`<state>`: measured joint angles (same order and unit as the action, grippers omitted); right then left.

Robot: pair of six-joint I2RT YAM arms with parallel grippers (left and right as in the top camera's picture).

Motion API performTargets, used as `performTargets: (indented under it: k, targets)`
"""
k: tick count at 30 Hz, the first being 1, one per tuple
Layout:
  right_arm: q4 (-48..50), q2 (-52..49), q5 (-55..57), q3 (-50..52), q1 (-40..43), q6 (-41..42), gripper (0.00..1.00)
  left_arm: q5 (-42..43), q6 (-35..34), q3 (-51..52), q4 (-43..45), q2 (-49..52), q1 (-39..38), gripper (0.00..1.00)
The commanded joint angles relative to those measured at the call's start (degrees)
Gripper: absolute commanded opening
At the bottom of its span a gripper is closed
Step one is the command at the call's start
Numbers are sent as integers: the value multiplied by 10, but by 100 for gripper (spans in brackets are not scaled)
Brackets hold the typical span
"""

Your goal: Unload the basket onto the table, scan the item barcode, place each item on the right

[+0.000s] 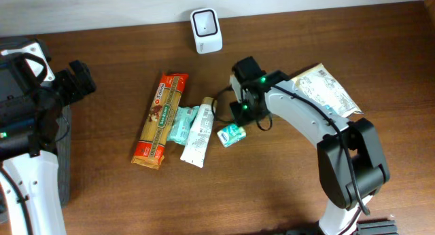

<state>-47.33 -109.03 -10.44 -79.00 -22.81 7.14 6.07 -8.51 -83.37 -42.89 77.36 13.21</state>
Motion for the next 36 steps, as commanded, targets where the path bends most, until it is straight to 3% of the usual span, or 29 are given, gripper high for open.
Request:
performTargets:
  k: [1, 6, 10, 13, 14, 15, 16, 18, 19, 22, 25, 28, 36]
  targets:
    - [37, -16, -7, -9, 4, 29, 40, 6, 11, -2, 1, -3, 2, 99]
    - [37, -70, -11, -9, 4, 59, 35, 6, 11, -2, 2, -3, 2, 99]
    - [31, -77, -35, -10, 7, 63, 4, 6, 11, -2, 2, -3, 2, 99]
    - [-2, -57, -72, -10, 41, 89, 4, 6, 11, -2, 1, -3, 2, 99]
    - [-18, -37, -98, -10, 66, 69, 4, 6, 11, -2, 2, -3, 2, 99]
    - [-24, -19, -144, -10, 81, -10, 4, 6, 11, -2, 2, -3, 2, 99]
    - [-42, 1, -203, -10, 87, -154, 18, 6, 11, -2, 2, -3, 2, 99]
    - [-55, 11, -183, -10, 77, -287, 53, 6, 11, -2, 2, -3, 2, 99]
    - [-54, 7, -169, -9, 69, -332, 56, 6, 11, -2, 2, -3, 2, 99]
    - [-43, -20, -144, -9, 32, -477, 57, 6, 11, -2, 2, -3, 2, 99]
    - [-34, -37, -84, -9, 26, -505, 50, 6, 11, -2, 1, -3, 2, 99]
    - [-59, -57, -110, -9, 26, -550, 53, 6, 11, -2, 1, -3, 2, 99]
    - [-63, -97, -118, -9, 25, -564, 53, 6, 11, -2, 1, -3, 2, 99]
